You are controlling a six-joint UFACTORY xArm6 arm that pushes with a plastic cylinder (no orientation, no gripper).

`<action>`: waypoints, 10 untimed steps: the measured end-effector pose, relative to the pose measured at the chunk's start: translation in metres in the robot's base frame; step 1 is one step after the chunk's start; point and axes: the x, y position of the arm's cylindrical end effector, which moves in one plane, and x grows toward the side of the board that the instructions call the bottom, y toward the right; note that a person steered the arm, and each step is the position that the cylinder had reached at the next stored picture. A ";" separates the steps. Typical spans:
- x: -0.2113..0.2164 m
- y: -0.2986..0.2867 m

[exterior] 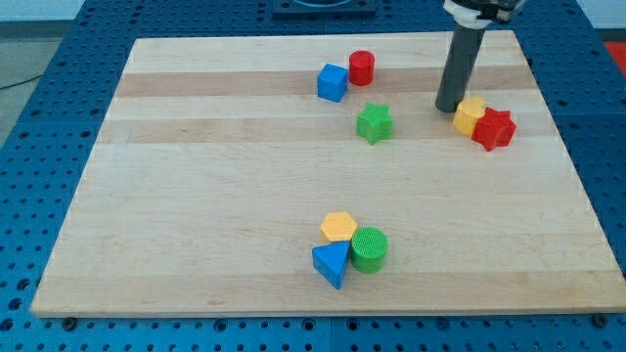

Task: Place the green star to the left of the yellow heart

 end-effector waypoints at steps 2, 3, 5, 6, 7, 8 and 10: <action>-0.013 -0.121; 0.010 -0.166; 0.040 -0.128; 0.033 -0.092; 0.029 -0.059; 0.023 -0.031; 0.010 -0.018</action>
